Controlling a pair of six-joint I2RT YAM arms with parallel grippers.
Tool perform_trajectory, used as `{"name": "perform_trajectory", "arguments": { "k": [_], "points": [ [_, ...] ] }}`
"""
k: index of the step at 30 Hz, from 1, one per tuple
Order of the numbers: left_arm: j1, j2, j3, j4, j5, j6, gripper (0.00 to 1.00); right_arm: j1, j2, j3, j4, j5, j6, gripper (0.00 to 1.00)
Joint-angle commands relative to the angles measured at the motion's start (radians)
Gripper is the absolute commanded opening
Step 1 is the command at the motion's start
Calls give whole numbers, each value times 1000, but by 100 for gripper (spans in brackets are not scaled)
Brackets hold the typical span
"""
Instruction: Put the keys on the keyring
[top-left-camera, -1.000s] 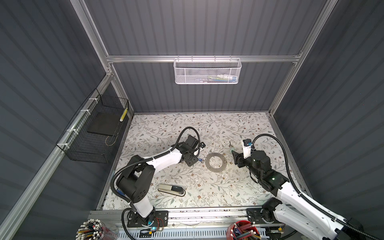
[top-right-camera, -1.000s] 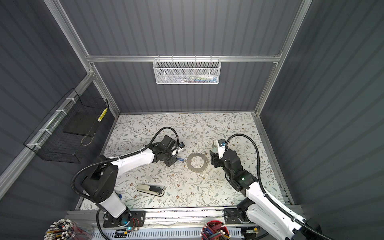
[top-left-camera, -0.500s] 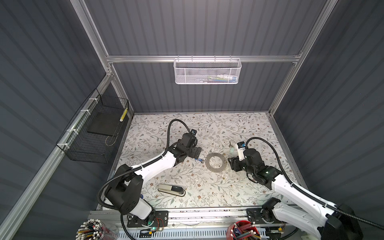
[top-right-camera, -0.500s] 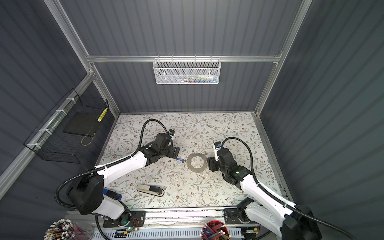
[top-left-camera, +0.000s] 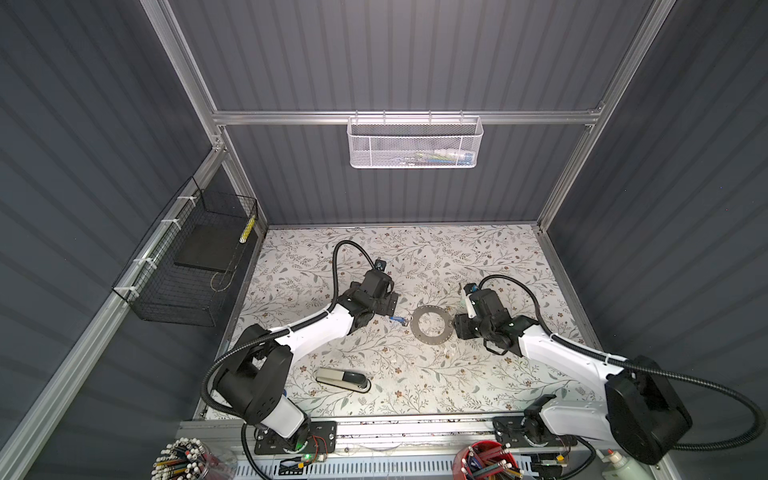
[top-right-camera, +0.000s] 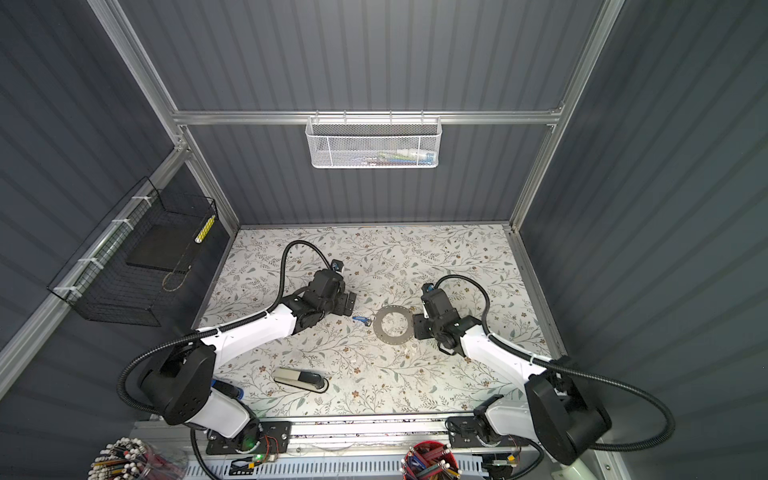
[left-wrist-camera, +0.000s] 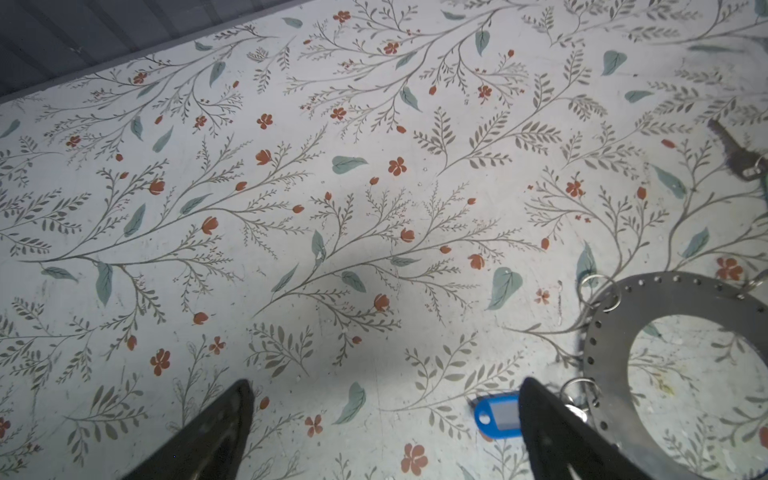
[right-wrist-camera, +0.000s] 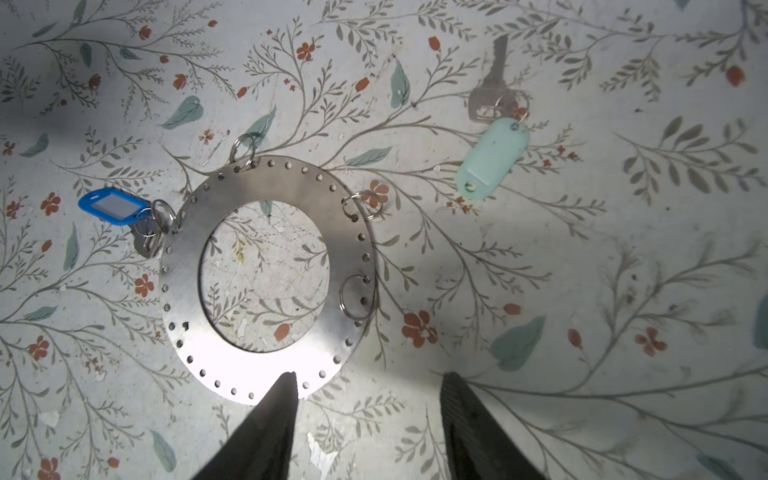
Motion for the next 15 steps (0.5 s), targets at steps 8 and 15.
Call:
{"name": "perform_trajectory", "arguments": {
  "k": [8, 15],
  "points": [
    [0, 62, 122, -26, 85, 125, 100, -13, 154, 136, -126, -32, -34, 52],
    [0, 39, 115, -23, 95, 141, 100, -10, 209, 232, -240, -27, -50, 38]
  ]
}}
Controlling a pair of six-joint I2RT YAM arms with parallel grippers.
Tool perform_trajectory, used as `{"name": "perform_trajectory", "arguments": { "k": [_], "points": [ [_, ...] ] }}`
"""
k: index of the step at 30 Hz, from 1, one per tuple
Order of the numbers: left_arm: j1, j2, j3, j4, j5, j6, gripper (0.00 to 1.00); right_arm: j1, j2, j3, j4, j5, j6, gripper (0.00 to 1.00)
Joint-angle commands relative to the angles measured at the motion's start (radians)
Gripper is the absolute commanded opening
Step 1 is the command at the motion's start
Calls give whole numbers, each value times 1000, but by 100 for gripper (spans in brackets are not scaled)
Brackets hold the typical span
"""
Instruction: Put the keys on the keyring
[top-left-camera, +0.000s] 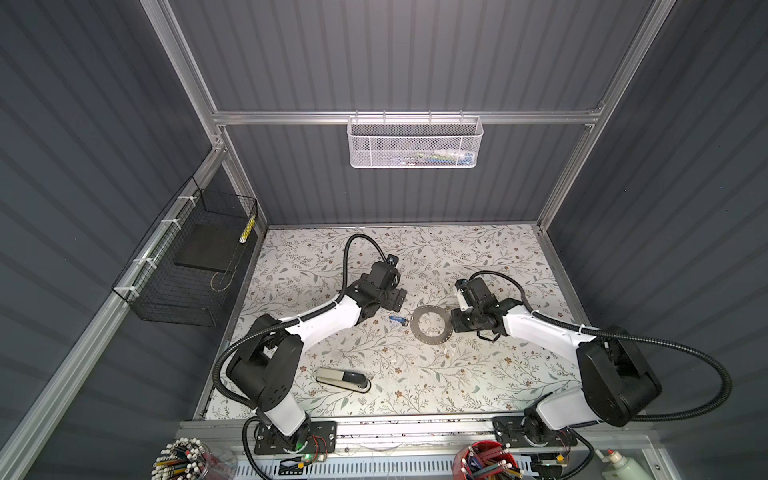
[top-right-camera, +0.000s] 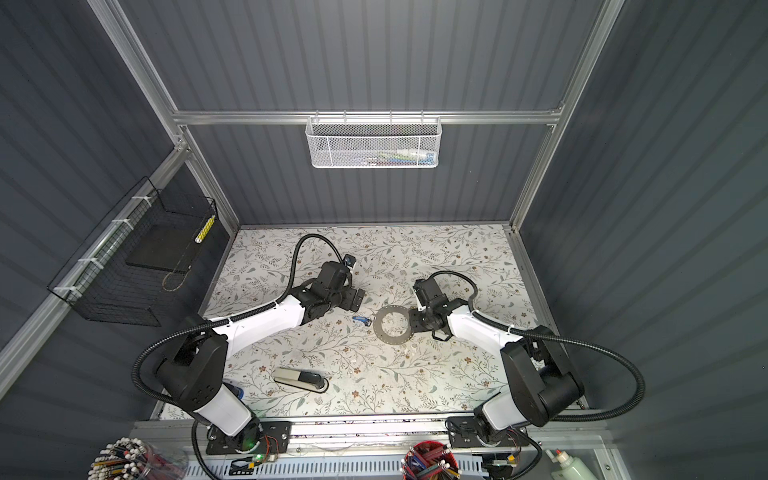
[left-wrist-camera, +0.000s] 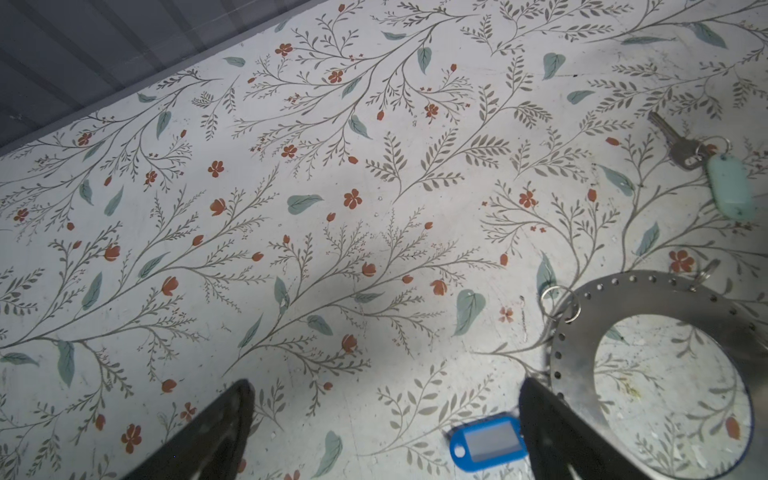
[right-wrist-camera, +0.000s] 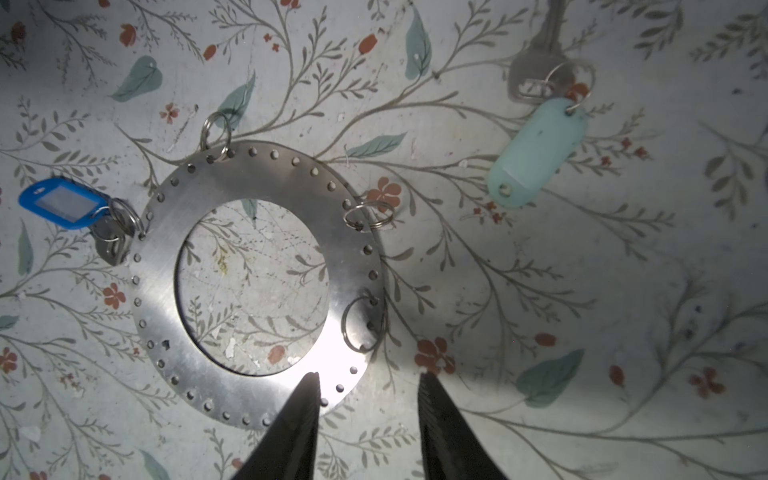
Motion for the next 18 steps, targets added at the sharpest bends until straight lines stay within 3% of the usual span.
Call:
{"name": "perform_trajectory", "arguments": {
  "k": [1, 10, 14, 18],
  "points": [
    [0, -25, 14, -12, 18, 36, 100, 7, 43, 78, -117, 11, -28, 37],
    [7, -65, -9, -6, 24, 7, 100, 77, 112, 189, -249, 96, -234, 34],
    [58, -105, -41, 0, 99, -61, 100, 115, 111, 159, -214, 135, -332, 32],
    [100, -134, -84, 15, 150, -97, 100, 118, 152, 185, -237, 174, -351, 30]
  ]
}}
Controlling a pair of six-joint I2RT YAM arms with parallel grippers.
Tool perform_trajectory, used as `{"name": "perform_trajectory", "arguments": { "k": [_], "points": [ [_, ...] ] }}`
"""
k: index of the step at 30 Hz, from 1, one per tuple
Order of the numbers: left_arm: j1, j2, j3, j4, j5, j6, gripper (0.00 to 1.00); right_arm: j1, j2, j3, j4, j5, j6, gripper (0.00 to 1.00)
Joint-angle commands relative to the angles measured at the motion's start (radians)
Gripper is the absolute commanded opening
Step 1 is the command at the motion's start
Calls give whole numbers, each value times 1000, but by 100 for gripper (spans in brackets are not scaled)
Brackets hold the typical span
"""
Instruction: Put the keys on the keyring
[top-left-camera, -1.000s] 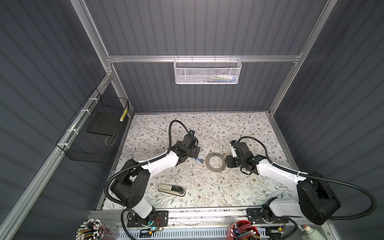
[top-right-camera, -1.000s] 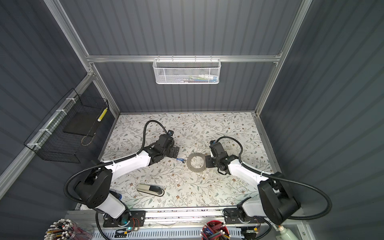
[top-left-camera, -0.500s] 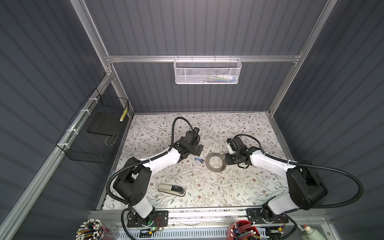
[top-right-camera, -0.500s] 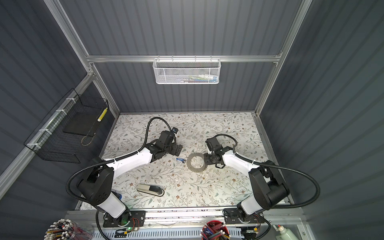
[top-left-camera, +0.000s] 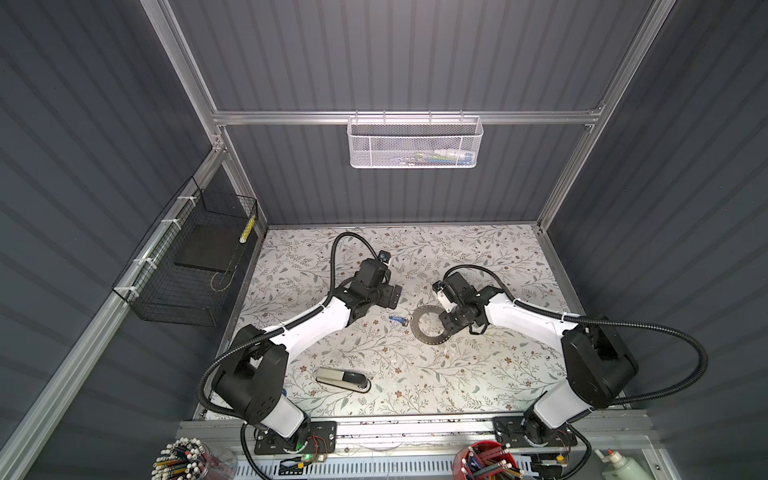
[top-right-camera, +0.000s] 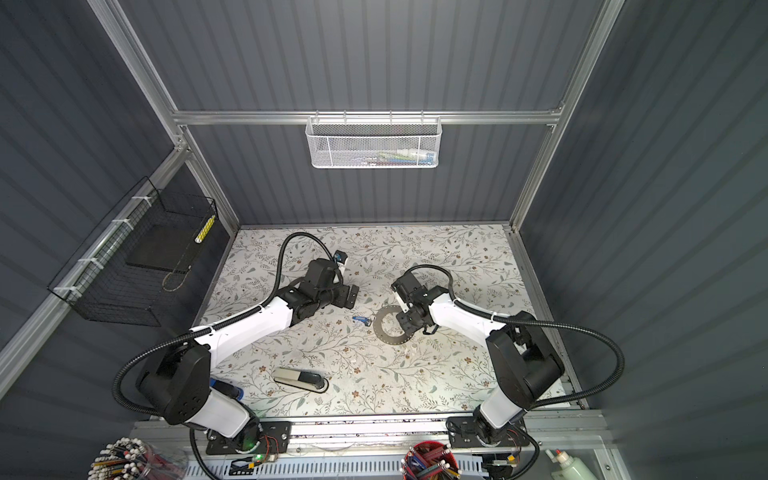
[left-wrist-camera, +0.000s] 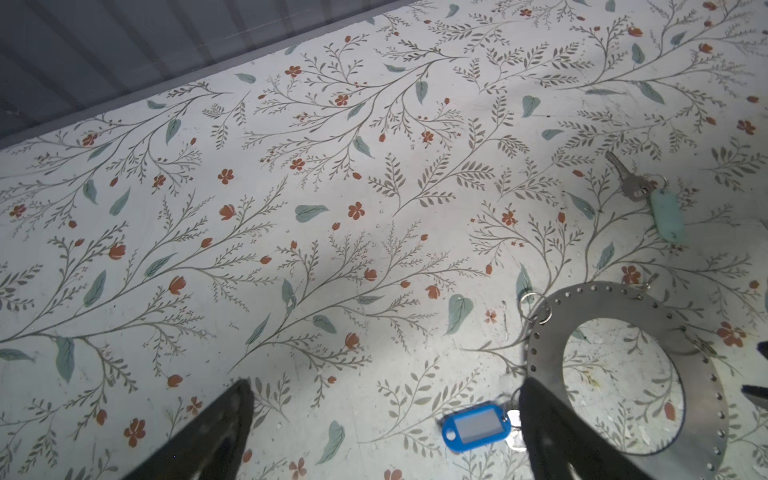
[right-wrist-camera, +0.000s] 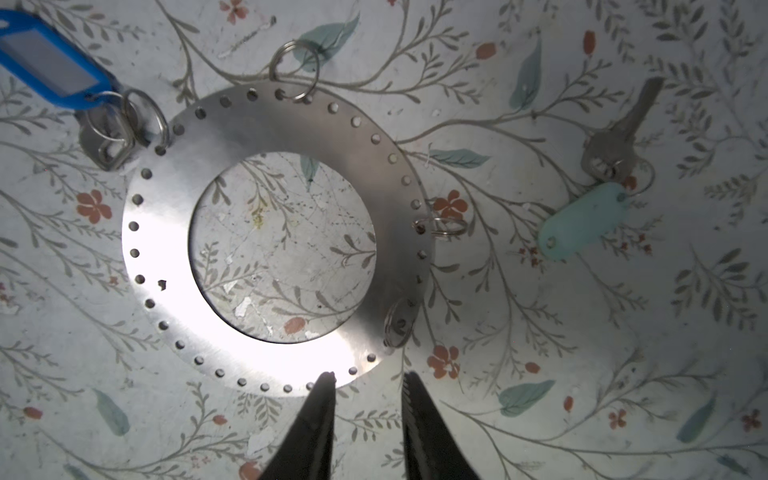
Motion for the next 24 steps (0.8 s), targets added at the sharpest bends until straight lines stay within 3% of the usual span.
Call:
{"name": "perform_trajectory", "arguments": {
  "k": [1, 24],
  "points": [
    [24, -30, -42, 14, 59, -50, 100, 4, 44, 16, -41, 53, -64, 29],
    [32, -58, -93, 7, 49, -41, 100, 26, 173, 80, -71, 147, -95, 14]
  ]
}}
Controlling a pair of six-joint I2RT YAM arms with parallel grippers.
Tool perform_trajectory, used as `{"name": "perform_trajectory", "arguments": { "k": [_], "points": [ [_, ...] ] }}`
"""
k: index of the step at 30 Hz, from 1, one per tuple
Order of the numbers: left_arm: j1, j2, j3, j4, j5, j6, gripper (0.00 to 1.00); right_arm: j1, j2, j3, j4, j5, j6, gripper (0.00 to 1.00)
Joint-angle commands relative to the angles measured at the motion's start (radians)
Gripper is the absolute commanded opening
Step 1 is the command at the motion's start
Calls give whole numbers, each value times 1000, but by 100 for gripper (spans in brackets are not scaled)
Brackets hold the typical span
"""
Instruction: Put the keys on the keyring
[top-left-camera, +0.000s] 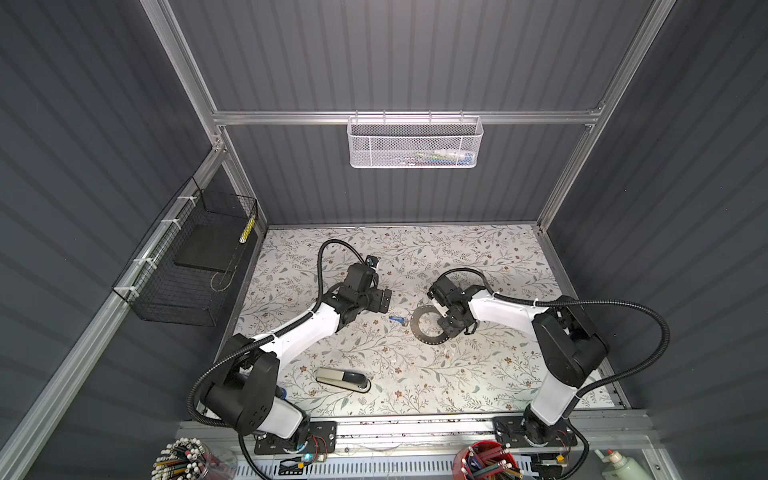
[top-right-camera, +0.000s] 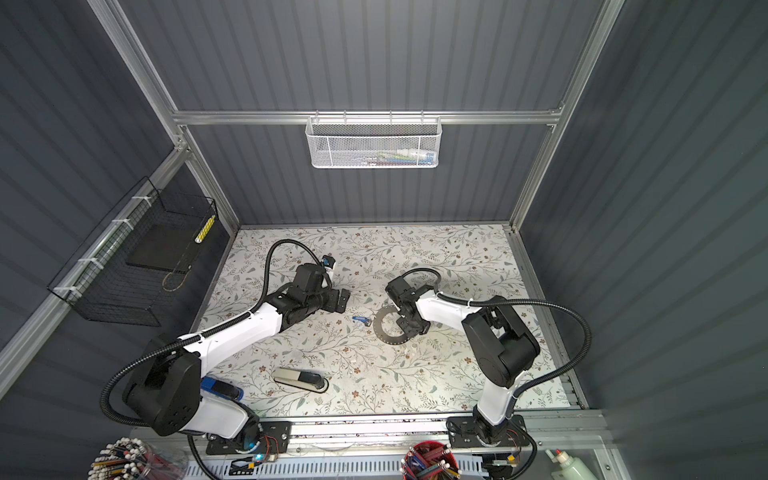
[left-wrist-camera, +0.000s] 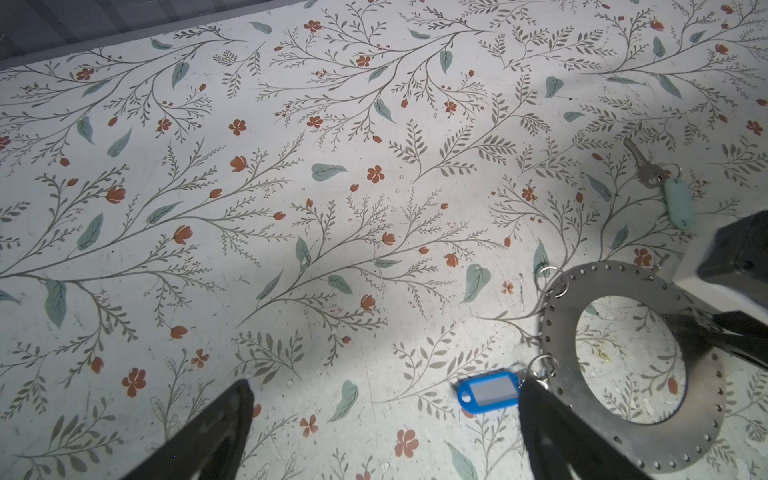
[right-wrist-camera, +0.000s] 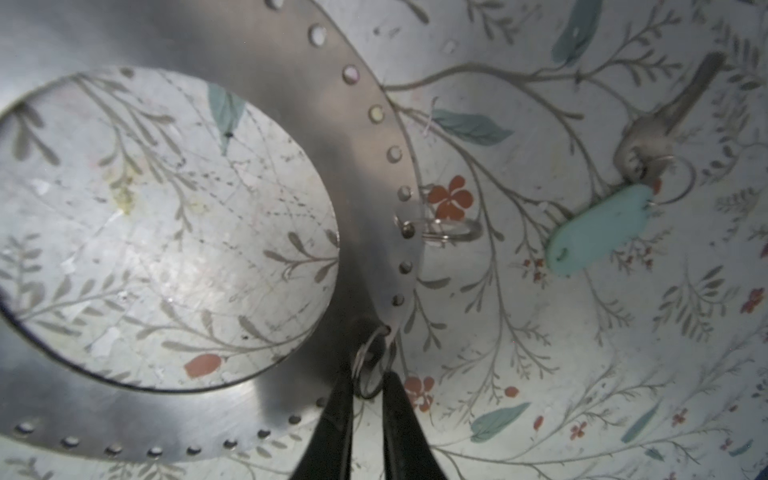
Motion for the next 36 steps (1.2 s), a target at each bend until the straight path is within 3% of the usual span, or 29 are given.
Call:
{"name": "perform_trajectory", "arguments": {
  "k": [1, 8, 13, 23, 31, 36],
  "points": [
    [0, 0, -5, 1, 6, -14, 100, 6, 11, 22, -25, 13, -17, 13],
    [1, 0, 0, 0, 3, -8, 100, 8, -19, 12, -17, 3, -60, 0],
    [1, -26, -6, 6, 8, 0, 100, 12, -96, -20, 6, -26, -134, 0],
    [1, -138, -43, 35, 115, 49, 89, 25, -376, -135, 127, -252, -325, 0],
    [0, -230, -44, -25, 269, 137, 85, 23, -612, -335, 439, -496, -428, 0],
    [0, -289, -65, -14, 392, 174, 78, 19, -643, -360, 526, -623, -394, 0]
  ]
}}
